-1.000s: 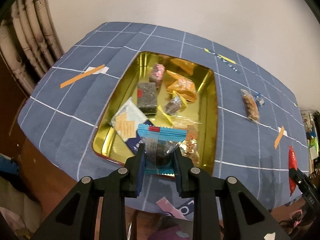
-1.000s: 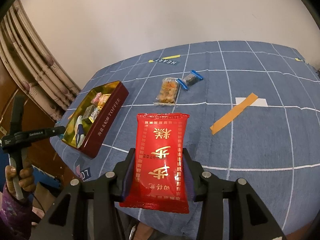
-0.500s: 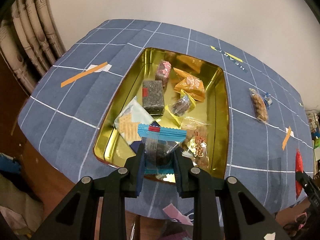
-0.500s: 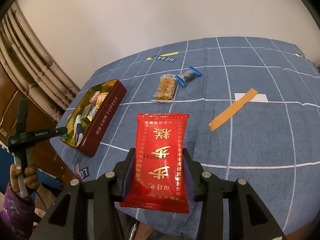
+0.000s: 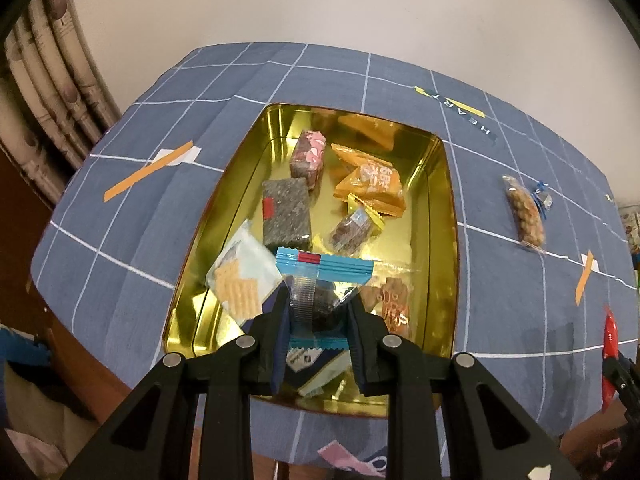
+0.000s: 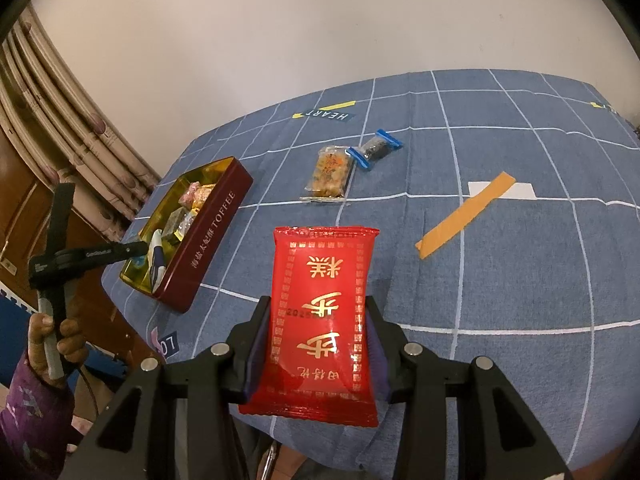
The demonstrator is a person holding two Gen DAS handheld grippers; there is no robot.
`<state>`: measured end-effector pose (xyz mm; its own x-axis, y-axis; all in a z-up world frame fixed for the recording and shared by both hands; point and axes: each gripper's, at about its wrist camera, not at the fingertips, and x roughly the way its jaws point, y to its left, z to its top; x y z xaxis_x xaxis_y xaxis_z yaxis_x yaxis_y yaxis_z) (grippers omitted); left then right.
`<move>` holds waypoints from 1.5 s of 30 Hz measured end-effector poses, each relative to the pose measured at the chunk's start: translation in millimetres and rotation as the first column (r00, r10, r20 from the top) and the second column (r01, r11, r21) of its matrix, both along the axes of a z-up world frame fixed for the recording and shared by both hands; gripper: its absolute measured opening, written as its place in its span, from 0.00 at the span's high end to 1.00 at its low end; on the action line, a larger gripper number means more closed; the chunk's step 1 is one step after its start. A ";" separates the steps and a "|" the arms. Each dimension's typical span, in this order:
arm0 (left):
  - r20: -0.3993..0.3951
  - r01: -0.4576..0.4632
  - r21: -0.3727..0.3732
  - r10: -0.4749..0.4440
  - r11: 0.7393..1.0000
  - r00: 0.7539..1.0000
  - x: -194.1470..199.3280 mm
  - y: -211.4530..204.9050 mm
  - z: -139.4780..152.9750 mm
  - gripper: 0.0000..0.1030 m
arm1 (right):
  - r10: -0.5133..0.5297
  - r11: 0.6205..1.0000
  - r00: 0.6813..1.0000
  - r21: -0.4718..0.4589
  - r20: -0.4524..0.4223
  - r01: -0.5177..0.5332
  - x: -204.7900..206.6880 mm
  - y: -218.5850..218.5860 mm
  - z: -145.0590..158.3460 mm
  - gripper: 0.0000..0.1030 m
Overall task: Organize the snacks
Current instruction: 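Carry the blue-clipped bag over the tin with the left tool, then lower the blue-clipped bag into the tin and open the left tool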
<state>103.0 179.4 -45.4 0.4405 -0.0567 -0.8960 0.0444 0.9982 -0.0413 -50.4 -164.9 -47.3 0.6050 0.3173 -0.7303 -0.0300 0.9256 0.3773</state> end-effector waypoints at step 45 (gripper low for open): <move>-0.003 0.038 0.091 -0.038 0.995 0.999 12.5 -24.2 -17.8 0.42 | 0.007 1.000 1.000 0.012 -0.031 -0.006 -0.6 -0.5 -8.8 0.58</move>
<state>115.4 155.2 -63.2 0.4381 0.0083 -0.8989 0.0821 0.9954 0.0492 -51.0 -165.5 -56.1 0.5803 0.3298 -0.7446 -0.0241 0.9209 0.3891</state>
